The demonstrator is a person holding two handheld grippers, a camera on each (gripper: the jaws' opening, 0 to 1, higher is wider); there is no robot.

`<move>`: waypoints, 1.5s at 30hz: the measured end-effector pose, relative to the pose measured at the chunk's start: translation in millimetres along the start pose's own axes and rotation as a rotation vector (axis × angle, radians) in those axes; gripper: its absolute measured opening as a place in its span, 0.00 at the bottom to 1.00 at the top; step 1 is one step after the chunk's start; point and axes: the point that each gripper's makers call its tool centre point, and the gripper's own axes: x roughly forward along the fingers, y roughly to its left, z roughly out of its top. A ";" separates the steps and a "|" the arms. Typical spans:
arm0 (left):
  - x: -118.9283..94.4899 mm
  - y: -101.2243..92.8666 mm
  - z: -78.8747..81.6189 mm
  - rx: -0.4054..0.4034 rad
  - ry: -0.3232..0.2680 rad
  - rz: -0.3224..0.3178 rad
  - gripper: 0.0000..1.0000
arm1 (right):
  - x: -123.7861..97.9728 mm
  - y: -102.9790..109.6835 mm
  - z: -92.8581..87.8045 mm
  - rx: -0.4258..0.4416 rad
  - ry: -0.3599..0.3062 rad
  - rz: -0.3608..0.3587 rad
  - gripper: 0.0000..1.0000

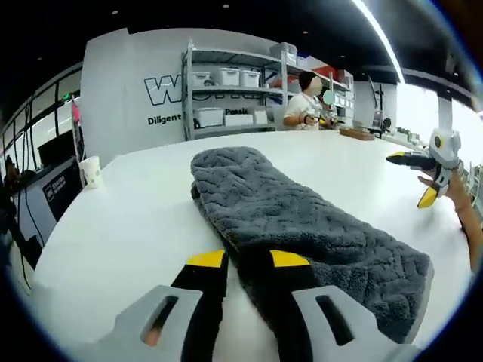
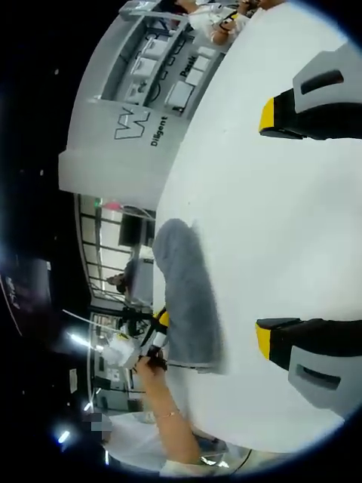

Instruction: Open the folded towel by lifting each exposed corner and separating the folded layers until the towel lies flat within the target outline without major curled edges

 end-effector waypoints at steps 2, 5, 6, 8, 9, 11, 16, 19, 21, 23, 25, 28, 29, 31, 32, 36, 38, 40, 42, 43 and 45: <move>-13.1 -0.5 11.6 -0.081 -0.080 -0.040 0.38 | 0.6 1.1 -1.8 -0.006 0.009 0.000 0.99; -30.2 2.0 24.8 -0.184 -0.181 -0.094 0.46 | 1.6 2.8 -2.5 -0.014 0.016 0.005 0.99; -36.4 2.1 27.1 -0.196 -0.205 -0.122 0.50 | 1.9 3.4 -2.7 -0.014 0.017 0.007 0.99; -43.0 -4.7 25.7 -0.223 -0.212 -0.204 0.65 | 2.1 4.5 -4.2 -0.012 0.022 0.012 0.99; -45.7 -9.3 24.0 -0.230 -0.210 -0.249 0.73 | 2.1 4.2 -4.9 -0.012 0.024 0.011 0.99; -50.0 -13.8 21.8 -0.203 -0.218 -0.286 0.91 | 1.9 3.6 -5.7 -0.011 0.026 0.007 0.99; -55.9 -19.9 -1.6 0.040 -0.158 -0.299 0.99 | 2.6 3.1 -5.2 -0.005 0.021 0.011 0.99; -55.7 -27.2 -2.7 0.042 -0.166 -0.314 1.00 | 3.2 -0.1 -6.3 0.004 0.023 0.003 0.99; -57.3 -31.4 -3.0 0.057 -0.159 -0.318 1.00 | 1.8 -0.4 -6.9 0.013 0.021 0.000 0.99; -62.0 -31.7 -6.8 0.077 -0.138 -0.313 1.00 | -0.5 0.4 -6.7 0.021 0.013 0.000 0.99; -66.9 -31.0 -8.2 0.080 -0.137 -0.313 1.00 | -0.3 1.8 -7.0 0.028 0.010 0.007 0.99; -80.3 -34.3 -6.5 0.068 -0.157 -0.344 1.00 | 3.1 3.9 -12.7 0.031 0.027 0.014 0.99; -82.4 -34.1 -4.9 0.060 -0.167 -0.350 1.00 | 3.8 3.9 -14.4 0.029 0.035 0.012 0.99; -89.3 -33.7 -1.3 0.049 -0.191 -0.359 1.00 | 5.9 4.7 -18.5 0.024 0.052 0.012 0.99; -91.1 -34.1 -1.7 0.053 -0.189 -0.360 1.00 | 5.9 6.0 -19.4 0.023 0.056 0.013 0.99; -94.0 -26.4 -21.2 0.100 -0.100 -0.295 1.00 | 7.9 7.6 -20.8 0.016 0.068 0.014 0.99; -95.0 -25.7 -23.3 0.116 -0.104 -0.294 1.00 | 9.1 9.0 -19.9 0.018 0.071 0.016 0.99; -98.1 -19.4 -22.5 0.091 -0.116 -0.288 1.00 | 10.7 13.5 -17.0 0.018 0.070 0.020 0.99; -101.8 -17.7 -20.6 0.068 -0.138 -0.288 1.00 | 11.8 20.5 -11.3 0.007 0.056 0.030 0.99; -103.4 -14.9 -22.5 0.066 -0.139 -0.285 1.00 | 13.4 27.4 -6.8 0.006 0.047 0.040 0.99; -104.7 -10.2 -32.2 0.076 -0.105 -0.269 1.00 | 15.4 41.0 2.6 -0.021 0.024 0.052 0.99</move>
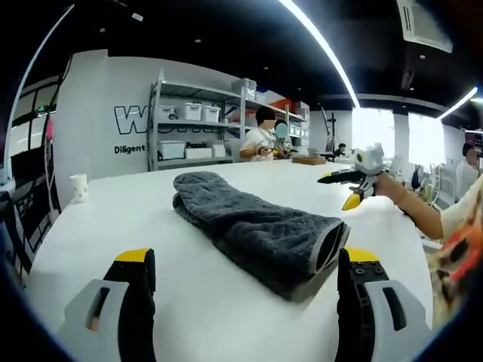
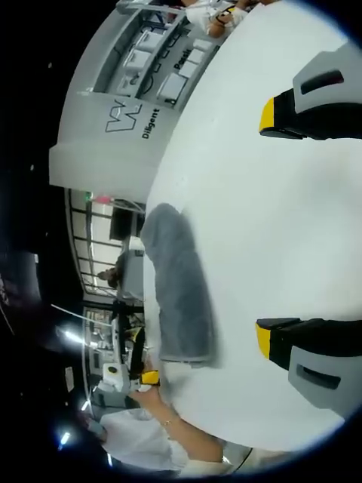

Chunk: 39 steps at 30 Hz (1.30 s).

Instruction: Open the folded towel by lifting each exposed corner and separating the folded layers until the towel lies flat within the target outline without major curled edges

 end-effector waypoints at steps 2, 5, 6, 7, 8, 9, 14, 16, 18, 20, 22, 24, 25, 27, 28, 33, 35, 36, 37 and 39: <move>-1.6 2.1 -3.5 -0.009 0.016 0.015 1.00 | 2.3 16.1 11.2 -0.058 -0.026 0.012 0.98; -4.4 -0.1 2.5 -0.006 -0.018 0.011 1.00 | 6.8 42.5 26.9 -0.073 -0.062 0.045 0.99; -4.4 -0.3 4.2 -0.016 -0.027 0.004 1.00 | 8.6 50.2 32.6 -0.079 -0.078 0.051 0.99; -4.5 -0.2 5.0 -0.021 -0.032 0.001 1.00 | 9.2 52.7 34.1 -0.079 -0.080 0.053 0.99; -4.0 1.2 4.9 -0.023 -0.032 0.003 1.00 | 13.6 65.5 42.0 -0.087 -0.091 0.065 0.98; -3.7 2.7 3.5 -0.020 -0.025 0.009 1.00 | 15.9 70.5 45.3 -0.093 -0.094 0.071 0.98; -3.4 -0.3 0.2 -0.011 -0.010 -0.001 1.00 | 33.2 105.6 67.3 -0.174 -0.088 0.095 0.95; -3.2 -4.9 0.5 -0.009 -0.013 -0.029 1.00 | 41.9 117.7 78.6 -0.191 -0.091 0.089 0.97; -1.8 -5.5 -3.7 0.005 0.009 -0.022 1.00 | 48.5 128.9 84.4 -0.228 -0.080 0.095 0.96; -0.8 -6.7 -7.9 0.031 0.036 -0.016 1.00 | 54.6 138.3 87.9 -0.275 -0.063 0.094 0.95; 0.3 -8.7 -8.7 0.035 0.041 -0.020 1.00 | 60.5 149.2 93.4 -0.301 -0.060 0.104 0.94; 0.0 -10.3 -8.7 0.037 0.043 -0.031 1.00 | 64.3 155.7 97.7 -0.304 -0.064 0.116 0.90; -0.4 -10.9 -8.0 0.039 0.040 -0.035 1.00 | 65.7 157.9 99.1 -0.305 -0.065 0.122 0.88; -1.3 -9.5 -6.5 0.040 0.034 -0.035 1.00 | 69.9 165.6 101.6 -0.321 -0.060 0.140 0.82; -1.8 -9.6 -6.0 0.040 0.031 -0.033 1.00 | 72.7 168.9 102.6 -0.349 -0.053 0.138 0.81; -1.7 -12.1 -8.6 0.065 0.050 -0.037 1.00 | 82.4 181.9 102.0 -0.425 -0.030 0.152 0.71; -1.2 -14.0 -10.7 0.084 0.062 -0.038 1.00 | 86.1 186.3 104.2 -0.447 -0.038 0.150 0.60; -0.9 -14.2 -11.5 0.087 0.066 -0.040 1.00 | 88.2 187.2 105.0 -0.468 -0.038 0.141 0.55; -0.7 -14.6 -12.8 0.088 0.072 -0.043 1.00 | 90.2 188.4 104.9 -0.497 -0.033 0.135 0.52; -0.8 -16.0 -15.5 0.091 0.084 -0.047 1.00 | 95.0 192.5 103.7 -0.531 -0.020 0.130 0.48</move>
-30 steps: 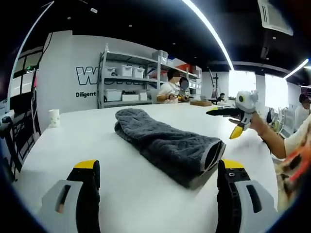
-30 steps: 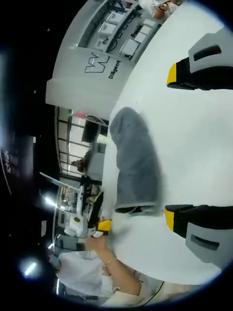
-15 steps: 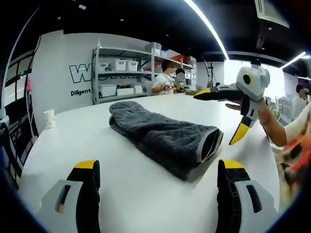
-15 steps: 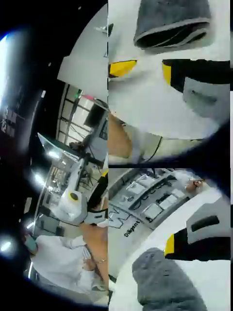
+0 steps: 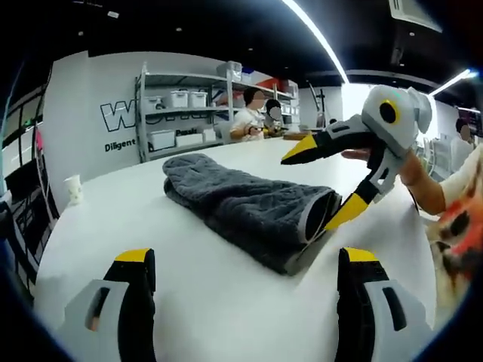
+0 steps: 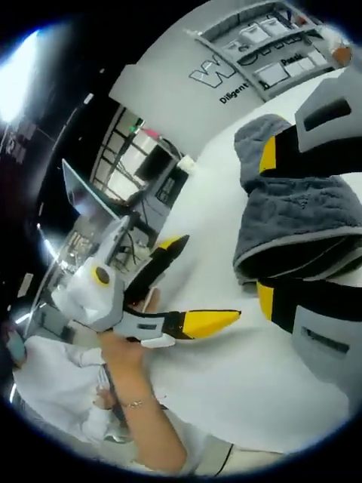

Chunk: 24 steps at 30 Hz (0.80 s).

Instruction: Open the folded towel by lifting each exposed corner and separating the folded layers until the towel lies flat within the target outline without major curled edges

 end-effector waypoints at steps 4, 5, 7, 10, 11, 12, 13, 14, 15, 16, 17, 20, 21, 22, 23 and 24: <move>0.5 0.2 -0.6 0.001 0.003 -0.002 1.00 | 11.9 6.4 6.3 -0.023 -0.010 0.011 0.37; 1.0 0.4 -0.7 0.001 0.004 -0.002 1.00 | 16.0 4.7 7.2 -0.032 -0.008 -0.003 0.33; 1.9 0.8 -2.7 0.009 0.016 0.001 1.00 | 19.5 1.6 7.1 -0.037 -0.004 -0.026 0.22; 2.1 0.6 -5.2 0.018 0.030 0.002 1.00 | 22.2 -0.9 10.6 -0.039 -0.026 -0.040 0.00; 2.1 -0.5 -4.8 0.018 0.028 -0.001 1.00 | 22.1 -0.5 10.8 0.001 -0.035 -0.035 0.00; 2.1 -1.2 -4.4 0.018 0.025 -0.003 1.00 | 21.2 -1.5 9.5 0.009 -0.031 -0.027 0.00; 2.1 -1.3 -4.2 0.018 0.024 -0.004 1.00 | 20.6 -2.9 9.2 0.014 -0.036 -0.027 0.00; 2.2 -1.0 -4.3 0.018 0.025 -0.004 1.00 | 19.3 -4.3 8.6 0.025 -0.039 -0.032 0.00; 2.2 -0.6 -5.0 0.017 0.028 -0.002 1.00 | 18.7 -5.2 8.1 0.028 -0.039 -0.034 0.00; 2.5 0.3 -6.3 0.018 0.035 0.004 1.00 | 17.0 -7.0 7.7 0.035 -0.040 -0.040 0.00; 2.9 1.4 -6.8 0.019 0.038 0.006 1.00 | 15.6 -8.7 7.8 0.041 -0.043 -0.044 0.00; 4.0 2.1 -8.7 0.025 0.050 0.006 1.00 | 11.2 -13.3 8.9 0.052 -0.054 -0.062 0.00; 4.1 1.3 -9.5 0.028 0.054 0.003 1.00 | 8.4 -16.8 8.7 0.058 -0.058 -0.073 0.00; 4.3 1.0 -9.9 0.029 0.057 0.003 1.00 | 6.1 -20.1 8.3 0.064 -0.061 -0.085 0.00; 4.5 1.4 -10.3 0.030 0.059 0.002 1.00 | 4.4 -22.6 7.6 0.069 -0.061 -0.094 0.00; 4.9 2.8 -11.1 0.032 0.065 0.004 1.00 | 0.2 -27.5 5.5 0.080 -0.059 -0.113 0.00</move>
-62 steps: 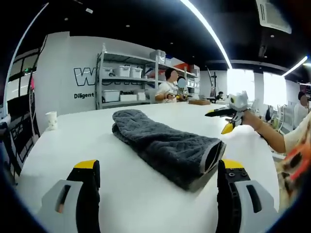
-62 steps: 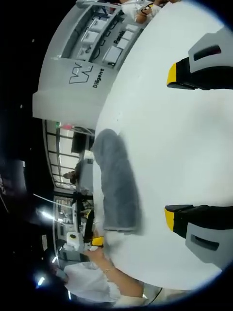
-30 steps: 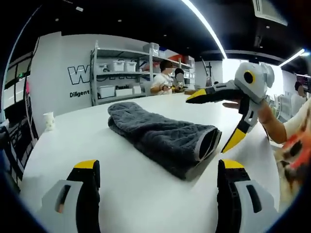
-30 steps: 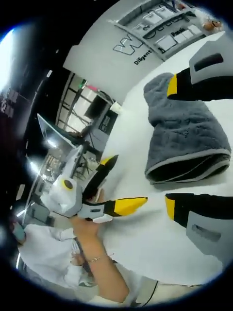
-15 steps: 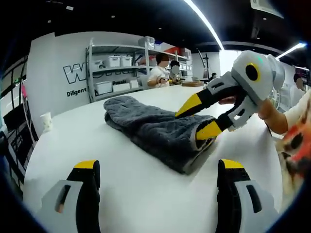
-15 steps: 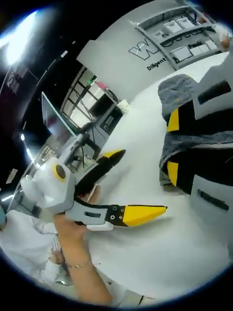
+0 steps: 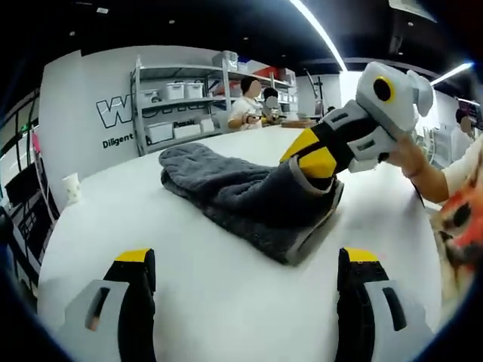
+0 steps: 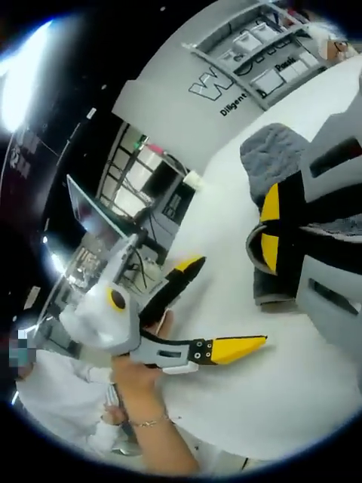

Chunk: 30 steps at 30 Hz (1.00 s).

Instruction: Open the folded towel by lifting each exposed corner and separating the folded layers until the towel lies flat within the target outline without major curled edges

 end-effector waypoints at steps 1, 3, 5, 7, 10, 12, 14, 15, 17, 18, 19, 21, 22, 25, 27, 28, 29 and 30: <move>0.1 1.4 -0.8 0.000 0.005 0.005 1.00 | -4.3 -6.3 -0.8 0.021 -0.007 -0.021 0.00; -0.5 3.4 -1.9 -0.002 0.010 0.016 1.00 | -11.7 -17.5 -4.6 0.083 -0.009 -0.056 0.00; -1.1 3.0 -1.4 -0.002 0.008 0.017 1.00 | -19.7 -30.7 -7.6 0.116 -0.018 -0.094 0.00; -1.2 2.2 -1.2 -0.001 0.006 0.015 1.00 | -25.0 -38.1 -10.2 0.127 -0.019 -0.110 0.00; -0.2 1.3 -2.6 0.001 0.014 0.014 1.00 | -37.6 -60.2 -21.1 0.186 -0.002 -0.171 0.00; 0.6 1.6 -4.8 0.003 0.026 0.015 1.00 | -50.5 -78.0 -28.0 0.254 -0.016 -0.216 0.00; 0.6 2.9 -6.0 0.003 0.032 0.019 1.00 | -61.3 -89.1 -34.8 0.282 -0.014 -0.251 0.00; 0.6 3.6 -6.0 0.001 0.032 0.020 1.00 | -66.4 -92.8 -39.8 0.294 -0.004 -0.265 0.00; 0.6 4.1 -5.9 -0.002 0.031 0.020 1.00 | -73.6 -93.7 -50.9 0.313 0.035 -0.266 0.00; 0.7 4.2 -5.9 -0.001 0.032 0.020 1.00 | -79.3 -97.0 -57.6 0.326 0.046 -0.288 0.00; 0.9 4.2 -6.1 -0.001 0.033 0.020 1.00 | -84.2 -100.4 -62.8 0.332 0.055 -0.313 0.00; 1.6 3.9 -7.4 -0.001 0.039 0.019 1.00 | -92.2 -102.5 -72.8 0.341 0.080 -0.337 0.00; 1.9 3.9 -8.1 0.000 0.043 0.019 1.00 | -94.7 -103.0 -75.6 0.346 0.084 -0.345 0.00; 3.1 4.2 -10.3 0.000 0.053 0.019 1.00 | -102.0 -98.0 -85.4 0.357 0.096 -0.352 0.00; 3.8 3.8 -12.4 0.001 0.064 0.018 1.00 | -104.6 -94.4 -91.1 0.369 0.101 -0.352 0.00; 3.9 4.1 -12.7 0.004 0.066 0.021 1.00 | -106.0 -93.4 -94.6 0.373 0.108 -0.355 0.00; 3.7 4.2 -12.7 0.005 0.067 0.023 1.00 | -108.1 -93.4 -98.5 0.375 0.117 -0.363 0.00; 3.3 4.7 -12.2 0.003 0.064 0.025 1.00 | -110.2 -93.2 -102.3 0.381 0.125 -0.368 0.00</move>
